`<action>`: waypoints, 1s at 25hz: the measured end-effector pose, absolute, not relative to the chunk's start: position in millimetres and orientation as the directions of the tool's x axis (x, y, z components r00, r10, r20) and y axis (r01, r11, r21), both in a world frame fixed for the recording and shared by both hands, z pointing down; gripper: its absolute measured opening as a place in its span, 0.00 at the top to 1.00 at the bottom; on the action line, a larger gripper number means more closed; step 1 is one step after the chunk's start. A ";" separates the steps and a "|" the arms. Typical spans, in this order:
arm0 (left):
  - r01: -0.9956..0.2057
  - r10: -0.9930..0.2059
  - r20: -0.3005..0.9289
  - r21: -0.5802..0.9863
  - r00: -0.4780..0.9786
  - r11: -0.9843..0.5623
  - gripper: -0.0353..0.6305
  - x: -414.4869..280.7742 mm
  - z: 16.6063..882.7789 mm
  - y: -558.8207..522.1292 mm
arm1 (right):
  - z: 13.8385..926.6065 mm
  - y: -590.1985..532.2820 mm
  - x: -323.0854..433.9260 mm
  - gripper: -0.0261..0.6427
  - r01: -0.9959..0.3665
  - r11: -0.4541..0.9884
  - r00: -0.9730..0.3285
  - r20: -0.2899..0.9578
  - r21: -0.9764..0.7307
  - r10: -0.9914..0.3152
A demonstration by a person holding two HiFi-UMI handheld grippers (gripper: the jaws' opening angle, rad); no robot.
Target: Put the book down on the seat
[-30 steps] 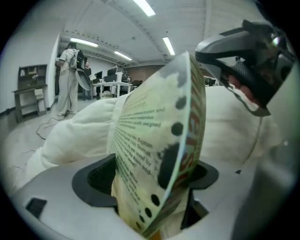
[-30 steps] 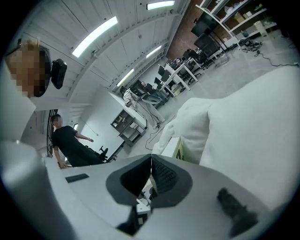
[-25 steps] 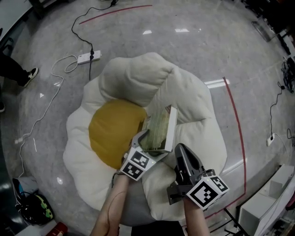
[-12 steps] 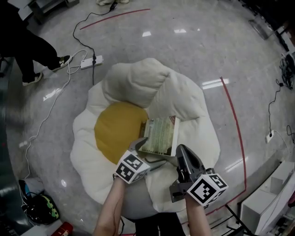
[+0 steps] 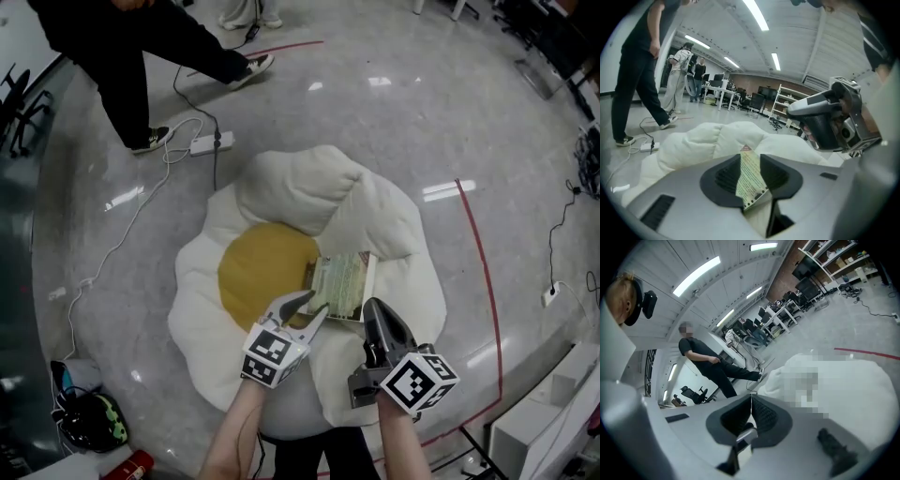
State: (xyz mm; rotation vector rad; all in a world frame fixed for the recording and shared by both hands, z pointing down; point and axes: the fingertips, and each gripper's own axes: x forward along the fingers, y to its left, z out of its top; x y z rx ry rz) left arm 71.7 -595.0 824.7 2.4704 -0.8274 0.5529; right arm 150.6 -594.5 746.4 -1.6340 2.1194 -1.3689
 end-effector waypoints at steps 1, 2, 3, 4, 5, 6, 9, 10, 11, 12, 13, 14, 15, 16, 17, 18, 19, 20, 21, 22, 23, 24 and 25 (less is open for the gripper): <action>-0.644 -0.460 0.502 0.295 0.733 -0.705 0.78 70.4 817.4 -595.7 | 742.0 -595.6 149.1 0.94 -0.704 0.001 -0.403 0.399 -0.710 -0.824; -0.646 -0.467 0.496 0.289 0.732 -0.706 0.84 69.6 810.1 -595.8 | 737.1 -596.5 147.5 0.94 -0.708 0.004 -0.404 0.400 -0.707 -0.823; -0.647 -0.472 0.491 0.285 0.733 -0.708 0.87 69.1 802.8 -595.3 | 731.7 -596.7 145.9 0.94 -0.711 0.008 -0.406 0.401 -0.703 -0.821; -0.647 -0.477 0.485 0.280 0.732 -0.709 0.89 69.0 795.1 -594.1 | 726.1 -596.2 144.3 0.94 -0.714 0.013 -0.409 0.402 -0.700 -0.819; -0.649 -0.484 0.481 0.275 0.731 -0.709 0.90 69.1 787.0 -592.5 | 720.3 -595.0 143.0 0.94 -0.718 0.017 -0.412 0.404 -0.696 -0.817; -0.653 -0.492 0.476 0.269 0.729 -0.708 0.91 69.3 778.4 -591.0 | 714.8 -593.7 142.0 0.94 -0.721 0.021 -0.414 0.407 -0.693 -0.814; -0.672 -0.522 0.462 0.259 0.717 -0.694 0.93 69.5 750.9 -586.9 | 698.2 -589.5 140.0 0.94 -0.732 0.035 -0.423 0.413 -0.681 -0.807; -0.678 -0.530 0.457 0.263 0.714 -0.687 0.93 69.4 741.5 -585.0 | 691.7 -587.6 139.7 0.94 -0.734 0.042 -0.426 0.412 -0.678 -0.806; -0.683 -0.537 0.452 0.270 0.712 -0.678 0.93 69.1 731.9 -582.9 | 684.9 -585.5 139.4 0.94 -0.735 0.048 -0.428 0.408 -0.676 -0.806; -0.687 -0.542 0.448 0.277 0.710 -0.671 0.93 68.8 722.3 -580.7 | 677.9 -583.5 139.0 0.94 -0.736 0.053 -0.430 0.405 -0.675 -0.807; -0.690 -0.547 0.445 0.283 0.709 -0.666 0.93 68.4 712.2 -578.3 | 671.0 -581.5 138.4 0.94 -0.737 0.058 -0.432 0.404 -0.673 -0.807; -0.693 -0.550 0.441 0.286 0.709 -0.662 0.93 68.1 701.6 -575.4 | 663.9 -579.3 137.6 0.94 -0.739 0.062 -0.434 0.403 -0.671 -0.806; -0.694 -0.554 0.438 0.285 0.708 -0.661 0.93 68.0 690.4 -571.7 | 656.5 -576.4 136.9 0.94 -0.741 0.067 -0.436 0.403 -0.668 -0.805; -0.696 -0.559 0.435 0.280 0.706 -0.661 0.93 68.2 678.9 -567.4 | 648.6 -573.0 136.5 0.94 -0.743 0.072 -0.438 0.403 -0.666 -0.804; -0.699 -0.564 0.434 0.271 0.703 -0.662 0.93 68.4 667.4 -563.0 | 640.1 -569.3 136.5 0.94 -0.744 0.077 -0.441 0.401 -0.664 -0.803; -0.703 -0.570 0.435 0.258 0.697 -0.663 0.93 68.4 656.0 -558.9 | 630.8 -565.7 136.5 0.94 -0.745 0.082 -0.442 0.399 -0.662 -0.804; -0.707 -0.576 0.436 0.244 0.691 -0.664 0.93 67.9 644.6 -555.0 | 621.1 -562.2 136.3 0.94 -0.747 0.087 -0.441 0.395 -0.659 -0.806; -0.710 -0.581 0.437 0.234 0.687 -0.664 0.93 67.2 633.5 -550.9 | 611.2 -558.4 136.2 0.94 -0.751 0.092 -0.439 0.391 -0.654 -0.809; -0.713 -0.586 0.434 0.232 0.685 -0.662 0.93 66.6 623.0 -546.6 | 601.6 -554.1 136.2 0.94 -0.756 0.098 -0.437 0.387 -0.648 -0.812; -0.716 -0.590 0.429 0.236 0.684 -0.657 0.93 66.0 612.8 -542.5 | 592.5 -549.5 136.3 0.94 -0.760 0.105 -0.436 0.384 -0.641 -0.814; -0.720 -0.596 0.425 0.243 0.681 -0.650 0.93 64.8 602.7 -538.9 | 583.8 -544.8 136.2 0.94 -0.765 0.111 -0.435 0.382 -0.635 -0.816; -0.726 -0.603 0.422 0.248 0.677 -0.642 0.93 63.3 592.6 -535.5 | 575.1 -540.1 135.8 0.94 -0.769 0.117 -0.435 0.380 -0.629 -0.816; -0.731 -0.609 0.421 0.250 0.672 -0.635 0.93 61.6 582.7 -532.0 | 566.2 -535.2 135.4 0.94 -0.773 0.123 -0.435 0.379 -0.623 -0.817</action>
